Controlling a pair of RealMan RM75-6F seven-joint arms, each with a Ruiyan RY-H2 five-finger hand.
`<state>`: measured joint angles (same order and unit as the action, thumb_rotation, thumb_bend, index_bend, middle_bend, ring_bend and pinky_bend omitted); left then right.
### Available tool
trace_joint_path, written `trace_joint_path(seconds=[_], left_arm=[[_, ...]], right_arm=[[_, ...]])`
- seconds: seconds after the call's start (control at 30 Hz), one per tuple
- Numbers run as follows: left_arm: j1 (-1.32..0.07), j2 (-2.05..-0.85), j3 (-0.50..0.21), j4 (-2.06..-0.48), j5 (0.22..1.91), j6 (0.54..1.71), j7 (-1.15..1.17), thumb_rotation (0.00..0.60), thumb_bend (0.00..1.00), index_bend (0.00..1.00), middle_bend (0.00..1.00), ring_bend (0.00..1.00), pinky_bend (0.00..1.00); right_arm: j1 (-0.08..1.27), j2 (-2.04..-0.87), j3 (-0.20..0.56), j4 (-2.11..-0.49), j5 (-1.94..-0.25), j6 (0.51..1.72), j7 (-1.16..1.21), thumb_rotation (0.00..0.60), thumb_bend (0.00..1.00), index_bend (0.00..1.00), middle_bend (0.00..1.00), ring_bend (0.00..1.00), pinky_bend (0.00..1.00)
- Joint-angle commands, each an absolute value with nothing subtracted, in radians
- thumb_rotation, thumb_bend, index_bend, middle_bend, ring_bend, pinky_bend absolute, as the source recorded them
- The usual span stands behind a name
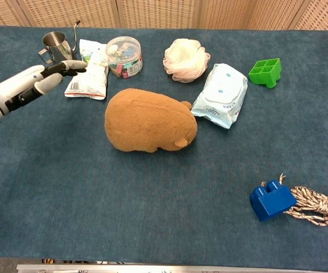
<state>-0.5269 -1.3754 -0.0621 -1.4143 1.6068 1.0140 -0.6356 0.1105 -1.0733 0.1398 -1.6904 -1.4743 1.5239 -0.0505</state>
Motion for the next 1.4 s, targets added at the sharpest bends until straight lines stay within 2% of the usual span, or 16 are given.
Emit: trace_joint_path(seconds=[0.03,0.13,0.57,1.1,1.4], left_arm=[[-0.558,-1.413,-0.061,-1.397,1.611,0.993,-0.651,0.040,0.04,0.06,0.11,0.09,0.01],[-0.584,-1.446,-0.062,-1.385,1.602,0.970,-0.658,0.016,0.04,0.05,0.11,0.09,0.01],[-0.644,-1.597,-0.078,-1.330,1.549,0.953,-0.531,0.014,0.04,0.04,0.09,0.07,0.01],[-0.595,-1.766,-0.069,-1.252,1.511,1.080,-0.373,0.015,0.04,0.04,0.09,0.07,0.01],[-0.586,-1.832,-0.063,-1.180,1.510,1.110,-0.300,0.015,0.04,0.04,0.09,0.07,0.01]], right_arm=[[0.107,-1.073,0.138,-1.687,-1.470,1.524,-0.046,0.600,0.07,0.35,0.36,0.22,0.25],[0.103,-1.072,0.136,-1.683,-1.467,1.525,-0.039,0.600,0.07,0.35,0.36,0.22,0.25],[0.084,-1.066,0.125,-1.668,-1.456,1.529,-0.012,0.600,0.07,0.35,0.36,0.22,0.25],[0.070,-1.053,0.122,-1.672,-1.456,1.536,0.000,0.600,0.07,0.35,0.36,0.22,0.25],[0.067,-1.049,0.122,-1.674,-1.454,1.537,0.004,0.600,0.07,0.35,0.36,0.22,0.25]])
